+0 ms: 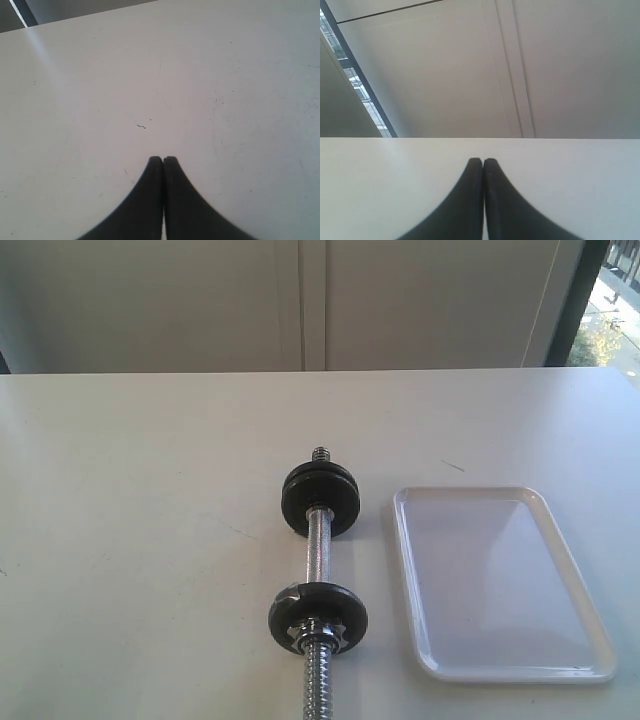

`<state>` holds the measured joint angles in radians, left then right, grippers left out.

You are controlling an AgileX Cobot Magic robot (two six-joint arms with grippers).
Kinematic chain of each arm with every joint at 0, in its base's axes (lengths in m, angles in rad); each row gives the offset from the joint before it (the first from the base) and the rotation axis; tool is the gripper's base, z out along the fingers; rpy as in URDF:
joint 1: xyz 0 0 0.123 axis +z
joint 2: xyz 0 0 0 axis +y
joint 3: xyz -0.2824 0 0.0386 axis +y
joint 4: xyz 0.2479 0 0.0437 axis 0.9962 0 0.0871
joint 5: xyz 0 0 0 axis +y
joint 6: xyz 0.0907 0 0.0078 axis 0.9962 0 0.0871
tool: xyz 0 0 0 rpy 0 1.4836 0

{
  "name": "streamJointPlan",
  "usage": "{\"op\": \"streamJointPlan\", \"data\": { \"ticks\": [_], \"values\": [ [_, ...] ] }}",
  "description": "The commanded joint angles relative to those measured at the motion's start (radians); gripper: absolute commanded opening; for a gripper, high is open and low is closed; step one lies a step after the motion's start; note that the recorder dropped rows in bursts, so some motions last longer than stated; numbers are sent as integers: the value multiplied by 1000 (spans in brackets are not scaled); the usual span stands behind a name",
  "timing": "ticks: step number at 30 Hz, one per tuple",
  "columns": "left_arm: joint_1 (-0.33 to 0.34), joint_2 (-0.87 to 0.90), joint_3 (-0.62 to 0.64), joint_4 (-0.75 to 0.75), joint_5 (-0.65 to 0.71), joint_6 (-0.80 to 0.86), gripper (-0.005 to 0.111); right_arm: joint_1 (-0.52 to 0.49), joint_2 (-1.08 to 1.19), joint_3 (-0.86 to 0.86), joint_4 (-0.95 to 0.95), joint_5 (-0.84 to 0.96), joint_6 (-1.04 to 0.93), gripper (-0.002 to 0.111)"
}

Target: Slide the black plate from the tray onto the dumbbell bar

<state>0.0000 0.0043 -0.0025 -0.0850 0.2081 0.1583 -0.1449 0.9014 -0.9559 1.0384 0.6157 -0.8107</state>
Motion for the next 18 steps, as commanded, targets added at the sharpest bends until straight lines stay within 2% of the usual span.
{"op": "streamJointPlan", "data": {
  "ticks": [1,6,14,18],
  "values": [
    [0,-4,2,-12,-3,-1,0,-5,-4,0,2,-3,4,0],
    [0,-4,2,76,-3,-1,0,-5,-4,0,2,-10,4,0],
    [0,-4,2,60,-5,-1,0,-5,-65,0,-1,-12,4,0],
    [0,-4,2,60,-5,-1,0,-5,-190,0,-1,-12,4,0]
  ]
}}
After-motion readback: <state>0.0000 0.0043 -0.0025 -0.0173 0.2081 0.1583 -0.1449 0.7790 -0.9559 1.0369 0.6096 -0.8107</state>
